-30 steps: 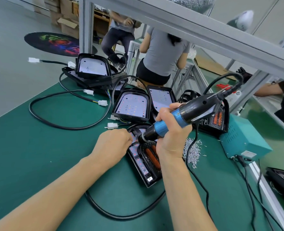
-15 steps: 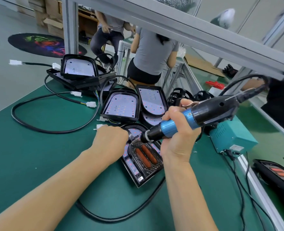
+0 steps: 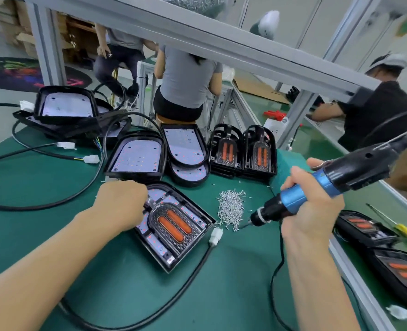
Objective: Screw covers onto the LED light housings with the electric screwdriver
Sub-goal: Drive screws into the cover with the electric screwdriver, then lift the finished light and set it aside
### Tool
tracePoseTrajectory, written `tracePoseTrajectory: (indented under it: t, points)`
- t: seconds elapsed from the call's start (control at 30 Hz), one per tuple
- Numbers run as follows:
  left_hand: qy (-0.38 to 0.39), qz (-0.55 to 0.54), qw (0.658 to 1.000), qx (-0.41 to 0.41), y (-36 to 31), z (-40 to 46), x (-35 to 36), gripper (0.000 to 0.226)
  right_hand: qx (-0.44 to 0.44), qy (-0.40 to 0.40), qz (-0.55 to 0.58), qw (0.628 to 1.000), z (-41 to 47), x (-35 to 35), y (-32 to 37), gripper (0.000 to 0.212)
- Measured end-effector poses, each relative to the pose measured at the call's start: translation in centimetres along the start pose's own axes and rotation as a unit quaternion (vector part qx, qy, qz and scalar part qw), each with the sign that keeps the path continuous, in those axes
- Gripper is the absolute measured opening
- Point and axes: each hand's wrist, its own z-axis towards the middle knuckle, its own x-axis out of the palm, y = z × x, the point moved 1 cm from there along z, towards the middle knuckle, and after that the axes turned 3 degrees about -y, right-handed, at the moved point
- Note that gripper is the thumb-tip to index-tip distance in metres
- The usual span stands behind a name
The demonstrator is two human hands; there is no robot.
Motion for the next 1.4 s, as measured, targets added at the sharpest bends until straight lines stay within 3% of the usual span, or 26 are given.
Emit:
tracePoseTrajectory:
  t: [0.07,0.17,0.37,0.5,0.73,0.83,0.93,1.03,1.27,1.4]
  points:
    - [0.000,-0.022,1.000,-0.007,0.5,0.0,-0.1,0.021,0.001,-0.009,-0.011,1.000,1.1,-1.5,0.5,0.024]
    - [-0.015,-0.086,0.996,-0.025,0.7,-0.3,-0.5,0.008,0.032,-0.006,-0.047,0.998,2.5,-3.4,0.5,0.023]
    - [-0.127,-0.204,0.966,-0.095,2.7,-0.9,0.8,0.016,0.126,0.026,-0.181,0.975,4.8,-7.3,-0.4,0.019]
    - [-0.086,-0.291,0.945,-0.122,3.4,-1.0,3.1,0.043,0.197,0.032,-0.260,0.945,6.2,-8.8,-1.5,0.025]
    - [-0.038,-0.430,0.889,-0.155,3.5,-1.6,5.8,0.059,0.232,0.050,-0.359,0.903,7.4,-11.0,-3.4,0.028]
    - [-0.047,-0.453,0.873,-0.172,3.5,-1.6,6.1,0.057,0.203,0.066,-0.500,0.839,7.8,-11.6,-4.2,0.041]
    - [-0.048,-0.466,0.865,-0.181,3.4,-1.6,6.0,0.055,0.170,0.099,-0.649,0.735,8.1,-11.9,-5.1,0.058]
    - [-0.050,-0.470,0.861,-0.186,3.3,-1.8,5.8,0.055,0.148,0.132,-0.744,0.638,8.0,-12.0,-6.4,0.060]
    - [-0.043,-0.469,0.862,-0.188,2.7,-2.5,5.3,0.056,0.084,0.120,-0.844,0.516,7.6,-11.3,-8.3,0.063]
    - [-0.038,-0.474,0.859,-0.189,2.7,-2.8,5.0,0.056,0.081,0.127,-0.855,0.496,7.4,-11.3,-8.8,0.061]
